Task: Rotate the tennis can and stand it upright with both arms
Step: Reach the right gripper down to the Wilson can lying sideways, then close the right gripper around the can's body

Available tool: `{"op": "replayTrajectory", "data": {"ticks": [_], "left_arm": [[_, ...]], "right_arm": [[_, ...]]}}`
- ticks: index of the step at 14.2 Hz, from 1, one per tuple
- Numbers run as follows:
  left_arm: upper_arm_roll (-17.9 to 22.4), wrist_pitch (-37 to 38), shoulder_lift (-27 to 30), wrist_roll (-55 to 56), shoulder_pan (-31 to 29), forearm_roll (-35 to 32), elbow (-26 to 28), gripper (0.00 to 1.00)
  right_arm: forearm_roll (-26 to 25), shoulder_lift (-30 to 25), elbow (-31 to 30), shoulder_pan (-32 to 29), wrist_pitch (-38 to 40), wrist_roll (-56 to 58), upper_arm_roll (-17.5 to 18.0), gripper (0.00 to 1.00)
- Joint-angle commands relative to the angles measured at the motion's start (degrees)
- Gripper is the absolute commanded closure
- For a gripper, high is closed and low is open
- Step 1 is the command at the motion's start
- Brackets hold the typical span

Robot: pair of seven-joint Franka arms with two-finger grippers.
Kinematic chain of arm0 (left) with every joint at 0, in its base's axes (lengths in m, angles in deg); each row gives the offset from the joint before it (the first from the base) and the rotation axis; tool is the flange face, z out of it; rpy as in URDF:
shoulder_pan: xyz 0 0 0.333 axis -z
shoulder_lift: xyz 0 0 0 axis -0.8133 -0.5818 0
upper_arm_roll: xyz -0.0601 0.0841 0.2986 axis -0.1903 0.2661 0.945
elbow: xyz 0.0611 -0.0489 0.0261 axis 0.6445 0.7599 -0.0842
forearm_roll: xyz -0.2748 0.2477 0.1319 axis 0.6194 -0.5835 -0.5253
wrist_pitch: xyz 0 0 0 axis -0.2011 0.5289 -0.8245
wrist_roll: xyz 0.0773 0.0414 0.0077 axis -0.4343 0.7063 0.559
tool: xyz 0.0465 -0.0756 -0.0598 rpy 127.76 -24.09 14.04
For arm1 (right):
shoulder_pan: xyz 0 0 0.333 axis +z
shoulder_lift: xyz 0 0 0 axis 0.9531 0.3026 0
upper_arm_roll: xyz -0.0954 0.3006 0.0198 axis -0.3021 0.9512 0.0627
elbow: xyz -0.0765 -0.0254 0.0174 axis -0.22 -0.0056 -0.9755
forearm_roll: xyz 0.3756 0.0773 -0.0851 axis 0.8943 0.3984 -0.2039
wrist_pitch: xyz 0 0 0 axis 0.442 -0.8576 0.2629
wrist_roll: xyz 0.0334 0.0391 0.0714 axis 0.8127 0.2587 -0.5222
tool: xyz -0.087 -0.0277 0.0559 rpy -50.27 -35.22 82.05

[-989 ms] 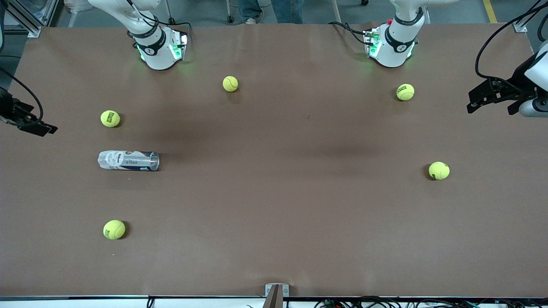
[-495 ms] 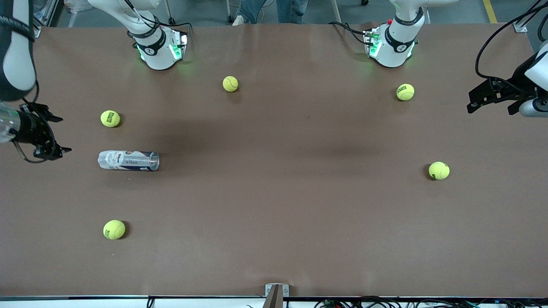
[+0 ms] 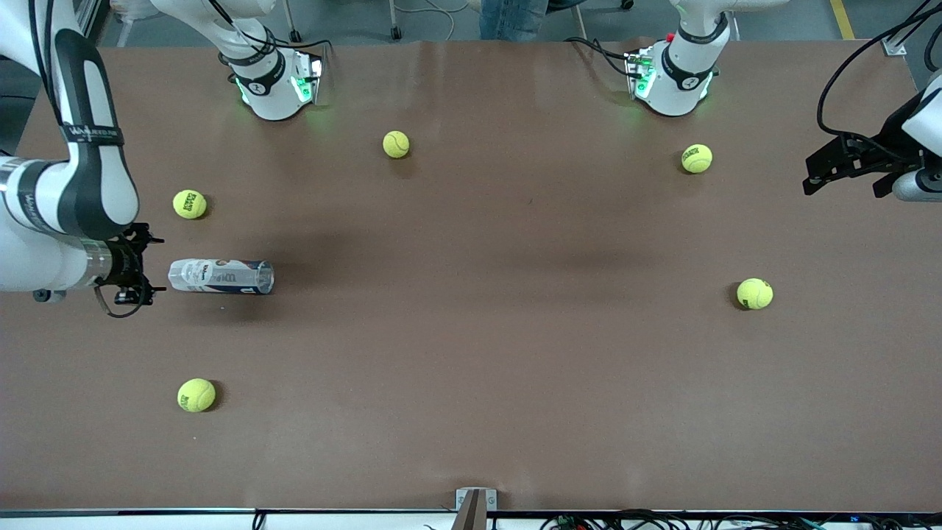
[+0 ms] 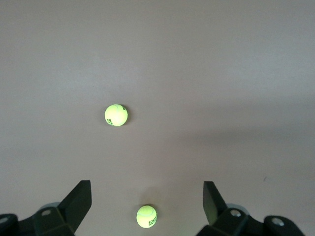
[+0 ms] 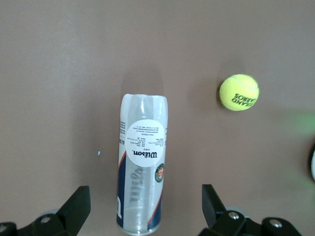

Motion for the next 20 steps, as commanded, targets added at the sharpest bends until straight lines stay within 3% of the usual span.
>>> {"op": "replayTrajectory", "data": {"ticks": [1,10,18,20], "left_arm": [[-0.3,0.5,-0.1,0.7,-0.2,-0.8,-0.7,0.0],[-0.3,0.5,-0.1,0.7,-0.2,-0.8,-0.7,0.0],[-0.3,0.5,-0.1,0.7,-0.3,-0.8,-0.6,0.0],[-0.3,0.5,-0.1,0.7,-0.2,-0.8,-0.6,0.0]], "right_arm": [[-0.1,-1.3,-6.8,0.3,-6.9,-2.6,0.1,0.0],[1.1,-1.3,-21.7,0.6,-28.3,-3.0,0.2,0.0],[1.0,3.1,-24.4,2.9,-37.2,-2.6,0.1,0.0],[0.9,3.6,-24.4,3.2,-36.9,-2.3,0.1,0.06]]}}
